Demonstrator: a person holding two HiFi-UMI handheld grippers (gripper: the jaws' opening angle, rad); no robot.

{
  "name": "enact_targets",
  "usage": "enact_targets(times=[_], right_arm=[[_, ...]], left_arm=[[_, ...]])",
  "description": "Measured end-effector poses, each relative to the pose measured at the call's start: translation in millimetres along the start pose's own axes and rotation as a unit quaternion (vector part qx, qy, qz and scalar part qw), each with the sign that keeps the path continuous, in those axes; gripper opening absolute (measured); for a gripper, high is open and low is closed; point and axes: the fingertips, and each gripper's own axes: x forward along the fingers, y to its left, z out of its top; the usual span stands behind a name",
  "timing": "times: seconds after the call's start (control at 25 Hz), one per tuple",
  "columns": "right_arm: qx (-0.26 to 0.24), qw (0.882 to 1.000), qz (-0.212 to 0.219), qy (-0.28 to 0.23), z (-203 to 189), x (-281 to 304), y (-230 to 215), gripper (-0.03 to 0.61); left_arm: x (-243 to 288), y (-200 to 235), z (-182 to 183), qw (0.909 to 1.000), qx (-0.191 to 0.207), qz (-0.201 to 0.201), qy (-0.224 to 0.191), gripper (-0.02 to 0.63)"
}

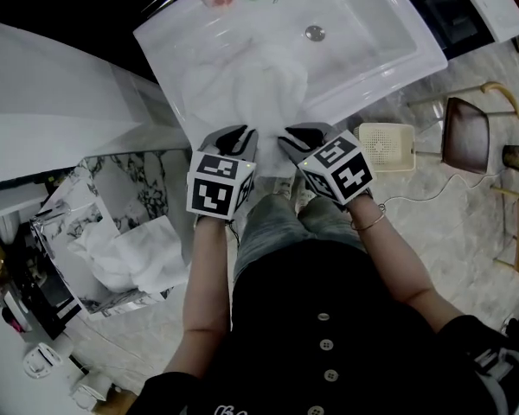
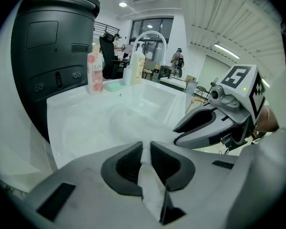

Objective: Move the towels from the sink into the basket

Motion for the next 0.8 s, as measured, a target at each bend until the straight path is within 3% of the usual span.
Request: enact_targets(times=[0.44, 0.8], right_arm=[[0.017, 0.994, -0.080, -0.069, 27, -45, -30, 0.068], [0.055, 0.979, -0.147, -0.129, 38, -91, -56, 0.068]], left_arm=[[2, -26, 56, 0.9959, 0.060, -0.046, -0.051, 0.048], [10, -59, 103, 0.9833, 0.115, -0.105, -0.094, 0.046]])
